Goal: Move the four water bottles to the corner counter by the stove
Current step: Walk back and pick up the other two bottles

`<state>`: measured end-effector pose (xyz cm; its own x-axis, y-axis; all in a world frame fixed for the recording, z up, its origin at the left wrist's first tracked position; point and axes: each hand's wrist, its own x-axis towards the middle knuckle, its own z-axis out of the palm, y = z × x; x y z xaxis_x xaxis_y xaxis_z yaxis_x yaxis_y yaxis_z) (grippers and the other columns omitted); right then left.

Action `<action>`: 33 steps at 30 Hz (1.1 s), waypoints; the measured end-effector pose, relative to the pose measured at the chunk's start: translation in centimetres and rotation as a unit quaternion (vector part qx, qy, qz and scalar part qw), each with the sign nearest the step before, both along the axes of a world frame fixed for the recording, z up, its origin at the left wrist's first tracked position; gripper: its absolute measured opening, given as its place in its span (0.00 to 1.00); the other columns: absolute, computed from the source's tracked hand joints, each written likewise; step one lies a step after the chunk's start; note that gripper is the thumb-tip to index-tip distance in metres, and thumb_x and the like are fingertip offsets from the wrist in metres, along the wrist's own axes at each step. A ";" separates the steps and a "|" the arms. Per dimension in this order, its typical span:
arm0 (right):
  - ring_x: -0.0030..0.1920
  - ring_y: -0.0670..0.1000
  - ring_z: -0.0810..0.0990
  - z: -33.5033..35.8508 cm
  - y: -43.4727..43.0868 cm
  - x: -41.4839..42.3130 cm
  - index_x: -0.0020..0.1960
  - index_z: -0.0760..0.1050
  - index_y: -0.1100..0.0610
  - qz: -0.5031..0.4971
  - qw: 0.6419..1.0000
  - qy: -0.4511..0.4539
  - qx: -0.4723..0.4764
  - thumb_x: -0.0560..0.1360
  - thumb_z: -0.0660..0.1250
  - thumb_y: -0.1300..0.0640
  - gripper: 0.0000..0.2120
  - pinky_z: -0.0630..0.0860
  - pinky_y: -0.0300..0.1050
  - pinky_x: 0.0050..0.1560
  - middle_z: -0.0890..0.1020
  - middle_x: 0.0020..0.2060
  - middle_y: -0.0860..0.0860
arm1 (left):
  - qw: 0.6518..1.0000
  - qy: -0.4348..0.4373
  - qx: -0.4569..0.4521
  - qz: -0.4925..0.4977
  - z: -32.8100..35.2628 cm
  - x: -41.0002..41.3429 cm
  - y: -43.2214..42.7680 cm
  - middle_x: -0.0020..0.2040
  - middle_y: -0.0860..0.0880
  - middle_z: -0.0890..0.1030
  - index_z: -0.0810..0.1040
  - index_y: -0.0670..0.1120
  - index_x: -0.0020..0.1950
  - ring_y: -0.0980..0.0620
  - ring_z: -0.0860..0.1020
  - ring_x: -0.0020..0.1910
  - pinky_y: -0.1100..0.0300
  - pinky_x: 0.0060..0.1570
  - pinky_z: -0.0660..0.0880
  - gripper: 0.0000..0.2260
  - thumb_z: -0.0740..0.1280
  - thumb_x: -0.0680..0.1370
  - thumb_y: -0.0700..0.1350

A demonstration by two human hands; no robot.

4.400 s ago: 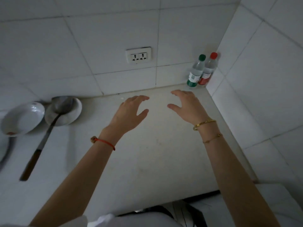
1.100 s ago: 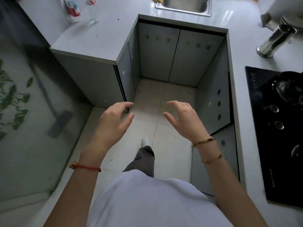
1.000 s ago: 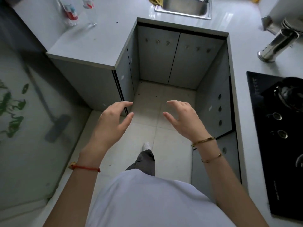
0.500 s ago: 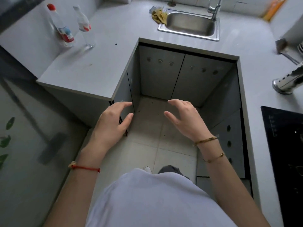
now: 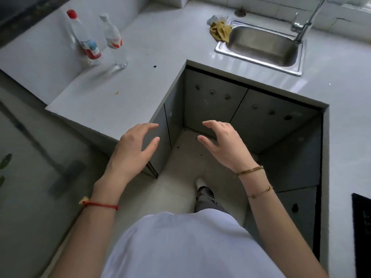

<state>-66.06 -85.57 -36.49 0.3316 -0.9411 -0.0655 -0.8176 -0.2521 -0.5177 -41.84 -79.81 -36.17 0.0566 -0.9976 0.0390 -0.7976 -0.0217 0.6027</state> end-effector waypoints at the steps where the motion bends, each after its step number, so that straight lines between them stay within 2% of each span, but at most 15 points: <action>1: 0.69 0.51 0.68 0.1 -1.7 0.0 0.69 0.67 0.52 0.014 1.000 0.003 0.000 0.77 0.62 0.43 0.23 0.68 0.52 0.69 0.76 0.64 0.49 | 1.000 0.002 -0.002 0.013 0.0 -0.2 -1.2 0.63 0.54 0.77 0.74 0.52 0.66 0.55 0.73 0.64 0.58 0.62 0.71 0.15 0.63 0.79 0.50; 6: 0.69 0.52 0.68 1.4 -10.2 -0.3 0.69 0.67 0.52 0.080 0.997 0.020 -0.006 0.77 0.61 0.43 0.23 0.68 0.51 0.69 0.76 0.65 0.50 | 0.997 0.000 -0.010 0.080 0.2 -1.3 -6.8 0.62 0.54 0.78 0.75 0.51 0.65 0.54 0.74 0.63 0.64 0.60 0.66 0.14 0.64 0.79 0.49; 14: 0.69 0.51 0.69 1.7 -21.2 1.2 0.70 0.66 0.51 0.183 0.982 0.036 -0.014 0.77 0.60 0.41 0.25 0.70 0.52 0.68 0.76 0.65 0.49 | 0.981 0.012 -0.008 0.191 0.0 -2.2 -12.6 0.64 0.54 0.77 0.74 0.51 0.66 0.54 0.73 0.65 0.63 0.63 0.66 0.15 0.64 0.79 0.49; 22: 0.68 0.51 0.69 1.3 -27.4 6.1 0.70 0.67 0.51 0.273 0.961 0.036 -0.006 0.77 0.60 0.43 0.24 0.69 0.49 0.67 0.76 0.65 0.48 | 0.963 0.009 0.007 0.268 -0.3 -0.3 -15.6 0.65 0.52 0.77 0.74 0.49 0.67 0.51 0.74 0.65 0.57 0.64 0.69 0.16 0.64 0.79 0.48; 30: 0.68 0.51 0.69 0.8 -31.9 13.1 0.70 0.66 0.51 0.325 0.945 0.033 -0.002 0.77 0.60 0.43 0.24 0.69 0.50 0.68 0.75 0.66 0.48 | 0.952 0.000 -0.004 0.307 -0.7 4.6 -18.9 0.65 0.51 0.77 0.74 0.48 0.67 0.51 0.74 0.64 0.57 0.64 0.71 0.16 0.64 0.79 0.48; 33: 0.68 0.52 0.70 1.0 -33.8 15.9 0.70 0.67 0.52 0.341 0.940 0.030 -0.009 0.78 0.60 0.43 0.24 0.69 0.50 0.68 0.76 0.65 0.49 | 0.948 -0.007 -0.011 0.318 -0.5 7.2 -20.6 0.65 0.52 0.77 0.73 0.49 0.67 0.52 0.74 0.64 0.59 0.63 0.70 0.16 0.64 0.79 0.48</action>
